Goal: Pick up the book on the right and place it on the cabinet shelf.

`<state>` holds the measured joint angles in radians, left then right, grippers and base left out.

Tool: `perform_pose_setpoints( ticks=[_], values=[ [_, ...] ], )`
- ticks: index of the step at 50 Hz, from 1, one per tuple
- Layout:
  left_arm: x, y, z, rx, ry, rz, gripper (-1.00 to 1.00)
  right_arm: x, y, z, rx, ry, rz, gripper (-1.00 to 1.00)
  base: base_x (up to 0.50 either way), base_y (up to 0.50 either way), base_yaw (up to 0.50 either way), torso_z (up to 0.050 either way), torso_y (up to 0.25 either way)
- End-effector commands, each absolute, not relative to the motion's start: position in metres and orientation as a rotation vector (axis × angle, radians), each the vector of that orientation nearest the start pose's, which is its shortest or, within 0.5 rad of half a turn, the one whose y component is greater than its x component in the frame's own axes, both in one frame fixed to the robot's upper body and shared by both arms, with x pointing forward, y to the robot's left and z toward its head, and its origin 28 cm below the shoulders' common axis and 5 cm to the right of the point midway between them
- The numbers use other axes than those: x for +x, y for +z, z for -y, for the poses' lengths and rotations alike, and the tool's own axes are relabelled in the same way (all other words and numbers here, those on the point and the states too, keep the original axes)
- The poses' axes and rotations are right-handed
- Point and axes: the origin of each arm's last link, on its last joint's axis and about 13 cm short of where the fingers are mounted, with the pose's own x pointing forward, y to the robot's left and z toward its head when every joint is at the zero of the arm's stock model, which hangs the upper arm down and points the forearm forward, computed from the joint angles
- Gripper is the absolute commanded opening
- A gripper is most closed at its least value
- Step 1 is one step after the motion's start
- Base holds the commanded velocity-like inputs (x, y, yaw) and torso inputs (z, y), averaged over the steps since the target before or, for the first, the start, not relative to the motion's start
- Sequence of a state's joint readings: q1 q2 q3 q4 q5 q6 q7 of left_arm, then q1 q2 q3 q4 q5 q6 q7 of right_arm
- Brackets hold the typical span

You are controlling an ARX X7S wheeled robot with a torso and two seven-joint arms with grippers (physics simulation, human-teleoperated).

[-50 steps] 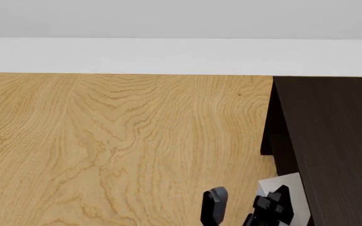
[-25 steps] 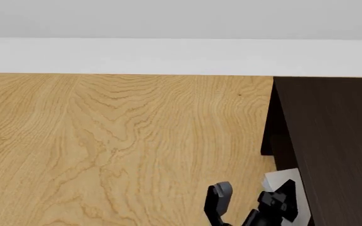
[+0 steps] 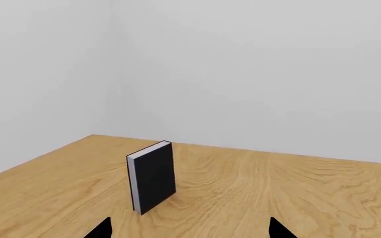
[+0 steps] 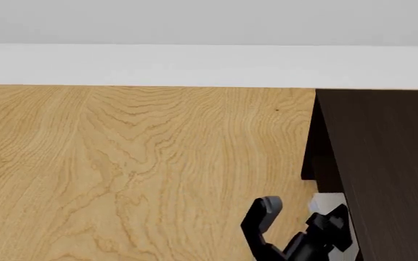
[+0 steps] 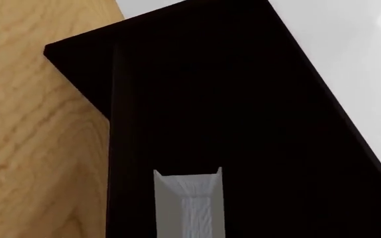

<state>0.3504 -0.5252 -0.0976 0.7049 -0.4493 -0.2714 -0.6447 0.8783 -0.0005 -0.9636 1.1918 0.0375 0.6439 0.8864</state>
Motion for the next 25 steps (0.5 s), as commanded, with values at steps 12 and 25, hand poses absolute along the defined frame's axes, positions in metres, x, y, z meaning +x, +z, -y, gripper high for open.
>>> perform_pose_setpoints(
  ticks=[12, 25],
  values=[
    [0.1334, 0.1028, -0.2770, 0.076, 0.403, 0.079, 1.00, 0.3493, 0.0346, 0.1239, -1.460, -0.341, -0.445, -1.00, 0.02, -0.01, -0.02, -0.003, 0.000],
    [0.1340, 0.1061, -0.2750, 0.075, 0.401, 0.077, 1.00, 0.3487, 0.0319, 0.1186, -1.455, -0.323, -0.421, 1.00, 0.02, -0.01, -0.02, -0.002, 0.000]
  ],
)
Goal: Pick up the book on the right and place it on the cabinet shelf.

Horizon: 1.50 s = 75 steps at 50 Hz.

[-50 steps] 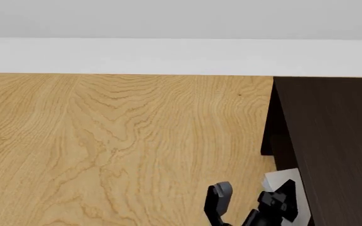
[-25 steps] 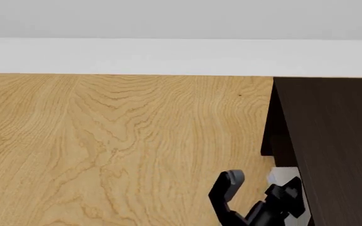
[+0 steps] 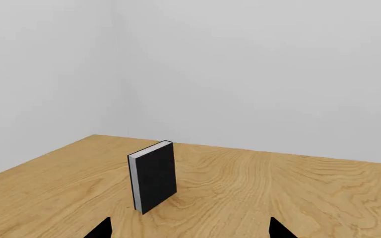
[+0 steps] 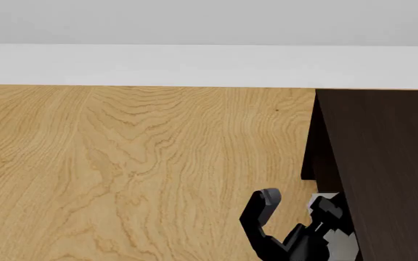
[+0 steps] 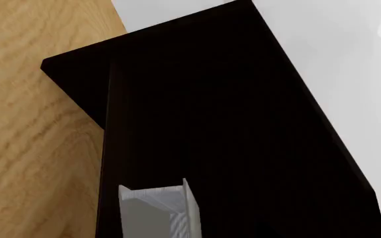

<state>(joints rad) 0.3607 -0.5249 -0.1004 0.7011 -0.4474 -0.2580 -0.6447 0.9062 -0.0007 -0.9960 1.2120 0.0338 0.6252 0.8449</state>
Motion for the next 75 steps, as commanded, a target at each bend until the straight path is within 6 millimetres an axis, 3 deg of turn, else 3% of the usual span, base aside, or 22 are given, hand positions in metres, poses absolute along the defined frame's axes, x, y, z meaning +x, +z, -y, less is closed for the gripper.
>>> perform_pose_setpoints(
  ticks=[1, 10, 25, 49, 64, 68, 75],
  values=[
    [0.134, 0.107, -0.275, 0.074, 0.400, 0.078, 1.00, 0.349, 0.032, 0.118, -1.451, -0.321, -0.419, 1.00, 0.01, -0.01, -0.02, 0.000, 0.000],
    [0.134, 0.107, -0.274, 0.074, 0.400, 0.076, 1.00, 0.349, 0.029, 0.111, -1.430, -0.293, -0.385, 1.00, 0.01, -0.01, -0.02, -0.002, 0.000],
    [0.134, 0.110, -0.273, 0.075, 0.400, 0.077, 1.00, 0.341, 0.034, 0.077, -1.281, -0.164, -0.270, 1.00, 0.01, -0.01, -0.01, -0.002, 0.000],
    [0.135, 0.102, -0.276, 0.071, 0.394, 0.078, 1.00, 0.324, 0.040, 0.051, -1.117, -0.010, -0.212, 1.00, 0.00, 0.00, 0.00, -0.001, 0.000],
    [0.135, 0.104, -0.275, 0.068, 0.393, 0.080, 1.00, 0.320, 0.046, 0.044, -1.111, 0.005, -0.170, 1.00, 0.00, 0.00, 0.00, 0.000, 0.000],
    [0.135, 0.104, -0.276, 0.067, 0.394, 0.080, 1.00, 0.322, 0.043, 0.044, -1.027, 0.014, -0.197, 1.00, 0.00, 0.00, 0.00, 0.000, 0.000],
    [0.134, 0.104, -0.276, 0.068, 0.396, 0.077, 1.00, 0.325, 0.044, 0.043, -0.658, 0.077, -0.301, 1.00, 0.00, 0.00, 0.00, 0.000, 0.000]
  ],
)
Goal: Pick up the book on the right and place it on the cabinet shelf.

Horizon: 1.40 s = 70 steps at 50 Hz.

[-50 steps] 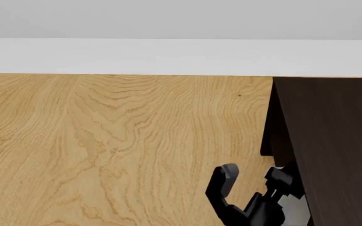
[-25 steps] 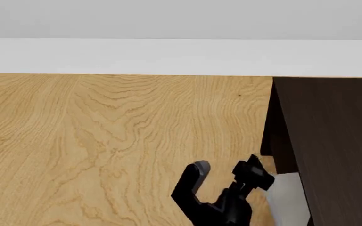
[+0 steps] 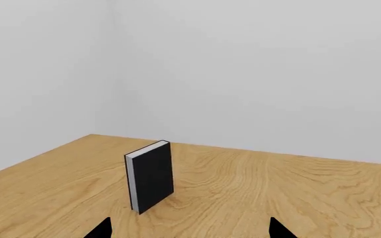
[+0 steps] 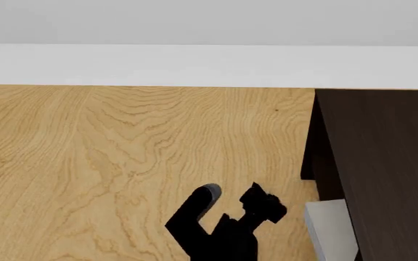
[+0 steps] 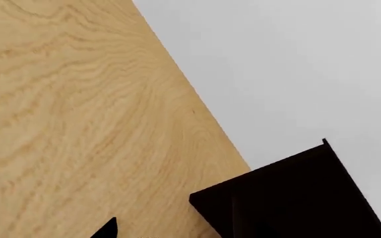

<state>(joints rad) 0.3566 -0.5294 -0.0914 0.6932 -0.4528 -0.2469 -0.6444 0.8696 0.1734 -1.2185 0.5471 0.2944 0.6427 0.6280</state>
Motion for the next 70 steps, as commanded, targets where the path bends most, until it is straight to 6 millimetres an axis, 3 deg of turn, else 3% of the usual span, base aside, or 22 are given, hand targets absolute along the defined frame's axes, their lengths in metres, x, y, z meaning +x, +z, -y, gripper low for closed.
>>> perform_pose_setpoints(
  ticks=[1, 7, 30, 70],
  values=[
    [0.134, 0.104, -0.276, 0.069, 0.398, 0.077, 1.00, 0.325, 0.045, 0.043, -0.560, 0.097, -0.328, 1.00, 0.00, 0.00, 0.00, 0.000, 0.000],
    [0.134, 0.104, -0.275, 0.068, 0.398, 0.074, 1.00, 0.326, 0.051, 0.043, -0.428, 0.122, -0.343, 1.00, 0.00, 0.00, 0.00, 0.000, 0.000],
    [0.134, 0.106, -0.275, 0.066, 0.399, 0.070, 1.00, 0.331, 0.051, 0.044, -0.187, 0.082, -0.438, 1.00, 0.00, 0.00, 0.00, 0.000, 0.000],
    [0.135, 0.096, -0.277, 0.056, 0.400, 0.057, 1.00, 0.334, 0.048, 0.048, -0.115, -0.041, -0.559, 1.00, 0.00, 0.00, 0.00, 0.000, 0.000]
  ],
)
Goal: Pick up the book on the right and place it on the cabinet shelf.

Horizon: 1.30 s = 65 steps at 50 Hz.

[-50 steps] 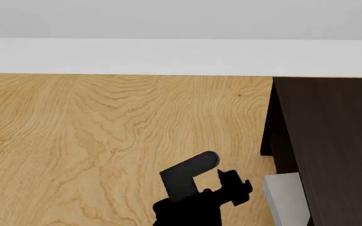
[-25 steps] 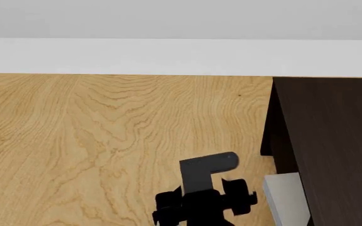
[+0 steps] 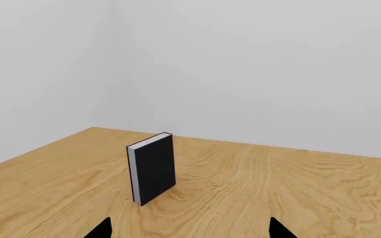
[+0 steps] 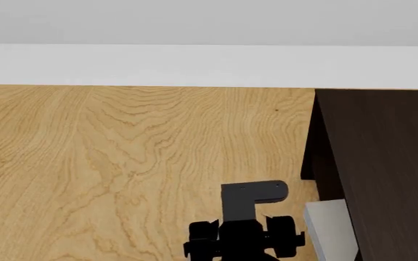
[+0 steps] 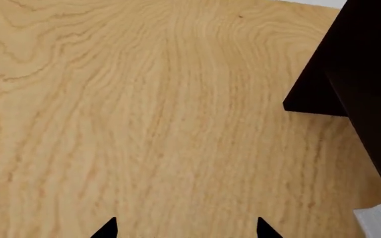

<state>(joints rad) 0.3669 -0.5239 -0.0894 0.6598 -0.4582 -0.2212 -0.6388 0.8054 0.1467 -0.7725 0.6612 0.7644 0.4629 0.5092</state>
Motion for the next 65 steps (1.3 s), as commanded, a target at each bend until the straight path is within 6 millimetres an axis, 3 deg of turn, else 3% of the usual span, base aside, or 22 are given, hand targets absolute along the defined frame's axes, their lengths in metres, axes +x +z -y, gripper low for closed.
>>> perform_pose_setpoints(
  ticks=[1, 41, 65],
  values=[
    [0.135, 0.097, -0.277, 0.057, 0.400, 0.055, 1.00, 0.335, 0.048, 0.048, -0.110, -0.045, -0.563, 1.00, 0.00, 0.00, 0.00, 0.000, 0.000],
    [0.138, 0.101, -0.277, 0.052, 0.394, 0.049, 1.00, 0.345, 0.044, 0.059, -0.170, -0.200, -0.607, 1.00, 0.00, 0.00, 0.00, 0.000, 0.000],
    [0.138, 0.095, -0.278, 0.051, 0.393, 0.045, 1.00, 0.364, 0.046, 0.076, -0.197, -0.274, -0.619, 1.00, 0.00, 0.00, 0.00, 0.000, 0.000]
  ],
)
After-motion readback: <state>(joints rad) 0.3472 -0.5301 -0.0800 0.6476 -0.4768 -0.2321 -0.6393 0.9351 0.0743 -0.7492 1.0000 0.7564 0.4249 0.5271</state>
